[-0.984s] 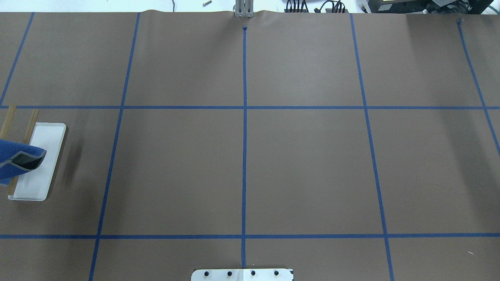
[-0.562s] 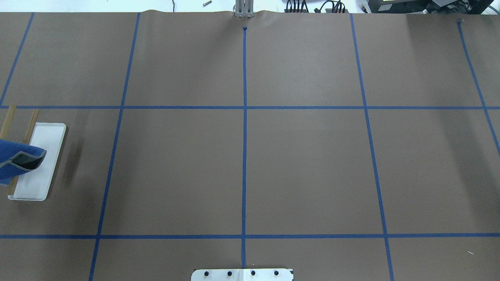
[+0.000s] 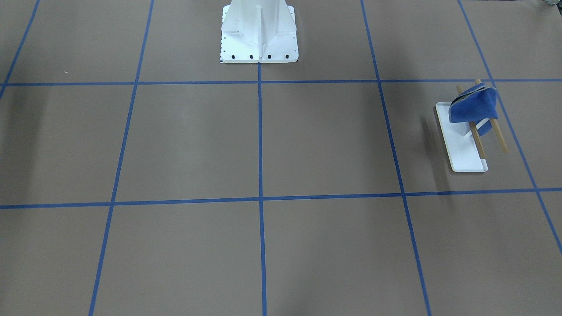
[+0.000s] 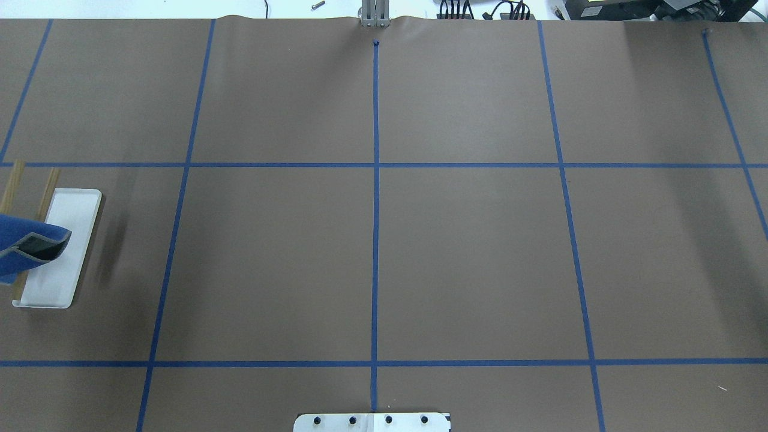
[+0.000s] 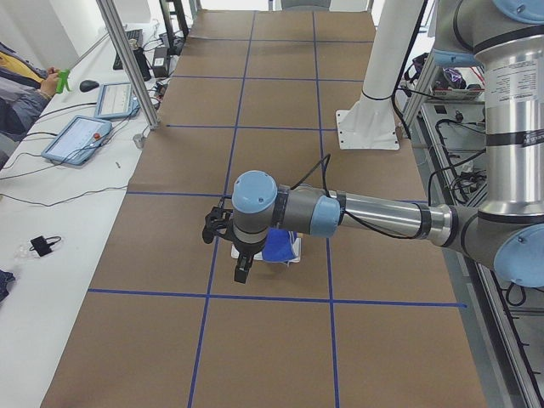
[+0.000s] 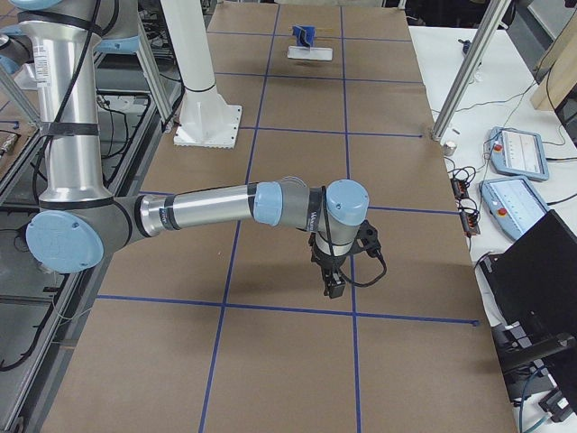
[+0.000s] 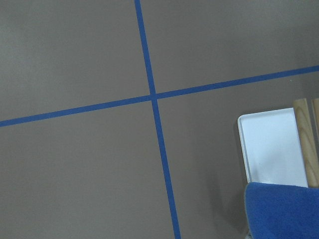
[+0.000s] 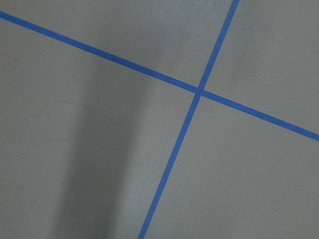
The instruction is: Hang towel on rack
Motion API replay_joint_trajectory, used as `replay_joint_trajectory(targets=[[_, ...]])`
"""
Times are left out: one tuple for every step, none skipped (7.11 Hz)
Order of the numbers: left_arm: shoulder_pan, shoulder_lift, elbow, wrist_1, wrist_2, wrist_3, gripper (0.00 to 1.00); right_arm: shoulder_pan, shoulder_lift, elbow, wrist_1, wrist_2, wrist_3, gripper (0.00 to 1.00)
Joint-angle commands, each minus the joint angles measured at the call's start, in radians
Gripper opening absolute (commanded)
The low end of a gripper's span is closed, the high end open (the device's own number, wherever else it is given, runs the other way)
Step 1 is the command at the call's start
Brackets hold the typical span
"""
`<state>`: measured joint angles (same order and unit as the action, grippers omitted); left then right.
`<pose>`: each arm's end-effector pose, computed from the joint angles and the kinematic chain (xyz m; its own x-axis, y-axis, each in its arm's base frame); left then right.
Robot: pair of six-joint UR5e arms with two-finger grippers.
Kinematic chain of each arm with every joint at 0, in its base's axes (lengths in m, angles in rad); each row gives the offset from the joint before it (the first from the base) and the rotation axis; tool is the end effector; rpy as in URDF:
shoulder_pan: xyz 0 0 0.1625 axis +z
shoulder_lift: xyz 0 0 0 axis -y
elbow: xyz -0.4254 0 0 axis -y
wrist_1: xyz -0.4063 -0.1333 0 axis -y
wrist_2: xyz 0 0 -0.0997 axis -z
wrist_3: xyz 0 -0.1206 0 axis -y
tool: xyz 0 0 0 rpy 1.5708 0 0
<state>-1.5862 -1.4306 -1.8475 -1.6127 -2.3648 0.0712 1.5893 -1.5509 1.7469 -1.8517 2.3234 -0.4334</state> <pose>-0.0543 -0.4554 0.5939 0.7022 0.1855 -0.6874 -0.0349 0.9733 0.2269 0.0601 -0.4978 0.6049 0.6691 -0.3535 0.6537 0.2893 0.9341 0.2091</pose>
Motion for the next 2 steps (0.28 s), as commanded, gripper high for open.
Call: replay_joint_trajectory(targets=[[0.000,-0.001,-0.007,-0.001,-0.002,-0.002,0.98,0.000,0.003,-0.001,0.000,0.002,0.001,1.00],[0.000,-0.001,-0.010,-0.001,-0.005,-0.004,0.98,-0.002,0.003,0.000,0.000,0.004,0.001,1.00]])
